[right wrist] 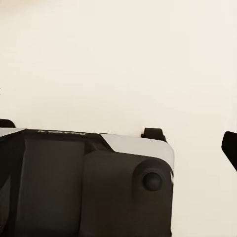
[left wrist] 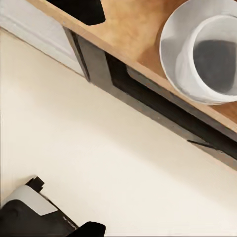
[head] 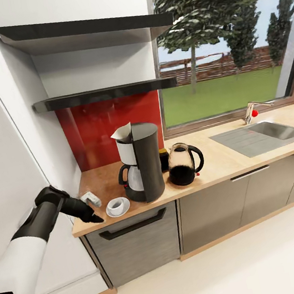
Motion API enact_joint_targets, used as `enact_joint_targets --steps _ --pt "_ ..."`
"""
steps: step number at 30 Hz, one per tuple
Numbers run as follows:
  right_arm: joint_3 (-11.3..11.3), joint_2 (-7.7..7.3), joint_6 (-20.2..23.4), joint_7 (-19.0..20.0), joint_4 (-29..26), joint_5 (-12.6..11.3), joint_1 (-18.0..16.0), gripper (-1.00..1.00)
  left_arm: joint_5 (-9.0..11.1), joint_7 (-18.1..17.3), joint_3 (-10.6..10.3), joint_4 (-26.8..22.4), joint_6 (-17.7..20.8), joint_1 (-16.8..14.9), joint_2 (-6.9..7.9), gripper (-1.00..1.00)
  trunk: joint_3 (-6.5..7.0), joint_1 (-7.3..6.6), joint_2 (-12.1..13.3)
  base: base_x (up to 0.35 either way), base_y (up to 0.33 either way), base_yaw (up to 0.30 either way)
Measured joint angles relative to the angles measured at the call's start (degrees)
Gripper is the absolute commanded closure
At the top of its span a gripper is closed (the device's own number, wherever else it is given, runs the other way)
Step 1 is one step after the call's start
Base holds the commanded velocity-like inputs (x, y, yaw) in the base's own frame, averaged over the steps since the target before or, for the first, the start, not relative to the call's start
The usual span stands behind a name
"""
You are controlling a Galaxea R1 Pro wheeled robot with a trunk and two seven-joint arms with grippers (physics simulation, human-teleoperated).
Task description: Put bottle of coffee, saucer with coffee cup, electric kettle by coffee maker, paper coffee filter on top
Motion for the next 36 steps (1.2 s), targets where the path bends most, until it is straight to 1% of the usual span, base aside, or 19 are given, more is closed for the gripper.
enact_joint_targets --steps 2,3,9,17,21,26,30,32,34,35,36 --pt "0.0 0.02 0.0 0.0 0.0 0.0 0.0 -1.00 0.3 0.0 0.0 0.0 -1.2 2.1 0.09 -1.00 0.01 0.00 0.0 0.000 0.000 0.000" --pt "0.0 0.02 0.0 0.0 0.0 0.0 0.0 -1.00 0.4 0.0 0.0 0.0 -1.3 2.4 0.11 -1.00 0.01 0.00 0.0 0.000 0.000 0.000" --pt "0.0 0.03 0.0 0.0 0.0 0.0 0.0 -1.00 0.5 -0.1 0.1 0.0 -1.8 6.9 0.19 -1.00 0.01 0.00 0.0 0.000 0.000 0.000" --pt "0.0 0.09 0.0 0.0 0.0 0.0 0.0 -1.00 0.6 0.0 0.1 -0.1 -2.0 10.7 0.19 -1.00 0.01 0.00 0.0 0.000 0.000 0.000" --pt "0.0 0.11 0.0 0.0 0.0 0.1 0.0 -1.00 0.7 0.0 0.0 -0.1 -2.0 11.8 0.19 -1.00 0.01 0.00 0.0 0.000 0.000 0.000" --pt "0.0 0.12 0.0 0.0 0.0 0.1 0.0 -1.00 0.6 0.0 0.0 0.0 -2.5 14.1 0.20 -1.00 0.01 0.00 0.0 0.000 0.000 0.000" --pt "0.0 0.12 0.0 0.0 0.0 0.1 0.0 -1.00 0.5 0.4 0.1 0.4 -6.2 17.1 0.19 -1.00 0.00 0.00 0.0 0.000 0.000 0.000" --pt "0.0 0.12 0.0 0.0 0.0 0.1 0.0 -1.00 0.5 0.6 0.1 0.6 -7.3 18.4 0.19 -1.00 0.00 0.00 0.0 0.000 0.000 0.000" --pt "0.0 0.12 0.0 0.0 0.0 0.1 0.0 -1.00 0.5 0.8 0.1 0.8 -8.2 20.9 0.19 -1.00 0.00 0.00 0.0 0.000 0.000 0.000" --pt "0.0 0.12 0.0 0.0 0.0 0.1 0.0 -1.00 0.5 0.9 0.1 1.0 -8.7 22.9 0.19 -1.00 -0.01 0.00 0.0 0.000 0.000 0.000" --pt "0.0 0.12 0.0 0.0 0.0 0.1 0.0 -1.00 0.5 1.1 0.1 1.0 -9.2 24.1 0.19 -1.00 0.00 0.00 0.0 0.000 0.000 0.000"
